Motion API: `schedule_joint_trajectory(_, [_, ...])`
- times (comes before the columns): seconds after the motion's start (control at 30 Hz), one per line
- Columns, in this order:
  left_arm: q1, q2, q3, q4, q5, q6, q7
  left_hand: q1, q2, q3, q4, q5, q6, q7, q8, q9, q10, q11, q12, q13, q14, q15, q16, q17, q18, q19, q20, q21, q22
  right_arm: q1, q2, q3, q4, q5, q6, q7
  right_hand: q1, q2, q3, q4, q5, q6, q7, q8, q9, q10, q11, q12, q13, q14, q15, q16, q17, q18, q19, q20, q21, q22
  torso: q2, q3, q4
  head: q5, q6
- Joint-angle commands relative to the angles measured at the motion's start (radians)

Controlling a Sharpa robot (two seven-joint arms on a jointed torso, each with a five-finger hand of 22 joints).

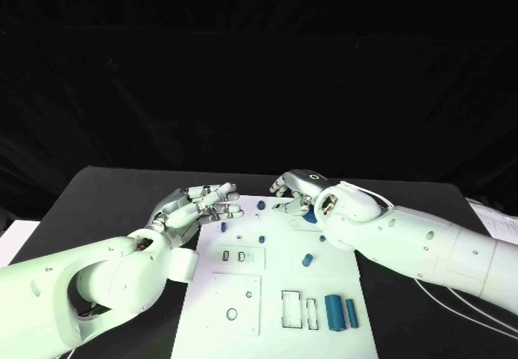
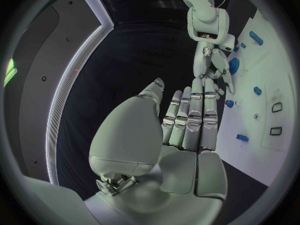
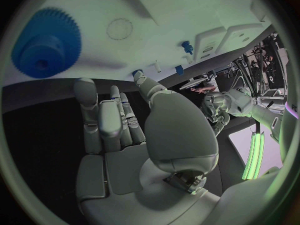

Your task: Assemble the parts on the task board

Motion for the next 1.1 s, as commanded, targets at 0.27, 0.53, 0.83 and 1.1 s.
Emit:
schedule_joint_trajectory(0.27, [0.004, -0.013, 0.001, 0.007, 0.001, 0.028, -0.001, -0.009, 0.003, 0.0, -0.005, -0.004, -0.004, 0.002, -0.005, -0.001, -0.006, 0.0, -0.005, -0.001, -0.003, 0.006, -0.004, 0.002, 0.003, -0.001, 0.005, -0.004, -0.002, 0.023, -0.212, 0.015, 0.168, 0.281, 0.049, -0.061, -0.011, -0.051, -0.07, 0.023, 0.121, 0.052, -0.058, 0.015, 0.003, 0.375, -0.083, 0.235, 0.139, 0.059, -0.062, 0.163, 0.224, -0.031, 0.124, -0.058, 0.149, 0.23, -0.004, 0.0006, -0.0261, 0.0, 0.01])
schedule_joint_trajectory(0.53, [0.005, -0.012, 0.001, 0.005, 0.001, 0.033, -0.003, -0.008, 0.004, 0.001, -0.007, -0.004, -0.004, 0.001, -0.005, -0.001, -0.007, 0.0, -0.005, -0.001, -0.003, 0.006, -0.005, 0.002, 0.003, -0.001, 0.005, -0.004, -0.002, 0.025, -0.26, 0.016, 0.181, 0.237, 0.132, -0.127, 0.015, -0.021, -0.256, 0.101, 0.148, 0.03, -0.055, 0.028, 0.002, 0.351, -0.079, 1.054, 1.026, 0.075, -0.055, 0.275, 0.398, -0.058, 0.187, -0.062, 0.254, 0.398, -0.005, 0.0033, -0.0299, 0.002, 0.009])
schedule_joint_trajectory(0.83, [0.005, -0.01, 0.001, 0.002, 0.001, 0.035, -0.004, -0.008, 0.004, 0.001, -0.007, -0.004, -0.004, 0.001, -0.005, -0.001, -0.007, 0.0, -0.005, -0.001, -0.003, 0.006, -0.005, 0.002, 0.003, -0.001, 0.005, -0.004, -0.002, 0.02, -0.241, 0.016, 0.156, 0.196, 0.167, -0.144, 0.045, -0.01, -0.291, 0.132, 0.159, 0.023, -0.05, 0.037, 0.002, 0.344, -0.072, 1.127, 1.119, 0.078, -0.051, 0.288, 0.421, -0.062, 0.191, -0.054, 0.27, 0.422, -0.004, 0.0013, -0.0289, 0.0, 0.009])
schedule_joint_trajectory(1.1, [0.005, -0.009, 0.0, 0.0, 0.001, 0.035, -0.005, -0.008, 0.004, 0.001, -0.007, -0.004, -0.004, 0.001, -0.005, -0.001, -0.007, 0.0, -0.005, -0.001, -0.003, 0.006, -0.005, 0.002, 0.003, -0.001, 0.005, -0.004, -0.002, 0.008, -0.221, 0.015, 0.139, 0.176, 0.17, -0.136, 0.065, 0.003, -0.299, 0.139, 0.163, 0.03, -0.05, 0.049, 0.003, 0.377, -0.072, 1.213, 1.216, 0.084, -0.05, 0.309, 0.461, -0.069, 0.204, -0.052, 0.291, 0.46, -0.003, 0.0004, -0.0294, 0.001, 0.005])
